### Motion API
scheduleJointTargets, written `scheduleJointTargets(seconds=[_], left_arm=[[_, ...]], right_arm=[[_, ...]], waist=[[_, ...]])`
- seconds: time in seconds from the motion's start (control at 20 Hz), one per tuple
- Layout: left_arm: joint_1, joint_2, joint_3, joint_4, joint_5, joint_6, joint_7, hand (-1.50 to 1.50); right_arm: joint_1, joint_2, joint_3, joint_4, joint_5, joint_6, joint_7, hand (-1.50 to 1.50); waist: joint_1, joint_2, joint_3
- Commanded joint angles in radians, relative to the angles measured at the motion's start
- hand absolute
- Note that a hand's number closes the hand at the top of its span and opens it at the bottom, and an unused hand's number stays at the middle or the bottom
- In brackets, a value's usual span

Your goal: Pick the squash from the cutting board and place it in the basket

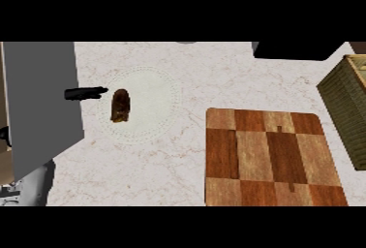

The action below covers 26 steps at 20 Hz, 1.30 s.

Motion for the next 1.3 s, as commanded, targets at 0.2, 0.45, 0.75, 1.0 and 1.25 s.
scheduleJointTargets(seconds=[0.2,0.45,0.75,1.0,1.25], left_arm=[[0.009,-0.018,-0.004,-0.009,-0.024,0.025,-0.010,0.00],[0.016,0.001,0.016,-0.016,-0.014,0.003,-0.025,0.00],[0.019,0.002,0.020,-0.004,-0.003,-0.025,-0.049,0.00],[-0.016,-0.013,0.030,0.017,-0.006,-0.012,-0.025,0.00],[0.004,-0.037,0.004,-0.017,-0.029,-0.008,-0.031,0.00]], right_arm=[[0.037,-0.010,0.135,0.017,0.174,-0.067,-0.297,1.50],[-0.007,-0.013,0.168,0.063,0.131,0.066,-0.300,-1.50],[-0.053,0.019,0.116,0.165,0.021,0.069,-0.290,-1.50],[-0.155,0.086,-0.019,0.328,-0.167,0.112,-0.052,-1.50],[-0.253,0.056,-0.134,0.505,-0.256,0.046,0.161,-1.50]], waist=[[-0.004,-0.002,0.000],[0.005,-0.005,-0.001],[0.000,-0.004,0.000],[0.001,0.002,-0.002],[0.016,0.005,-0.001]])
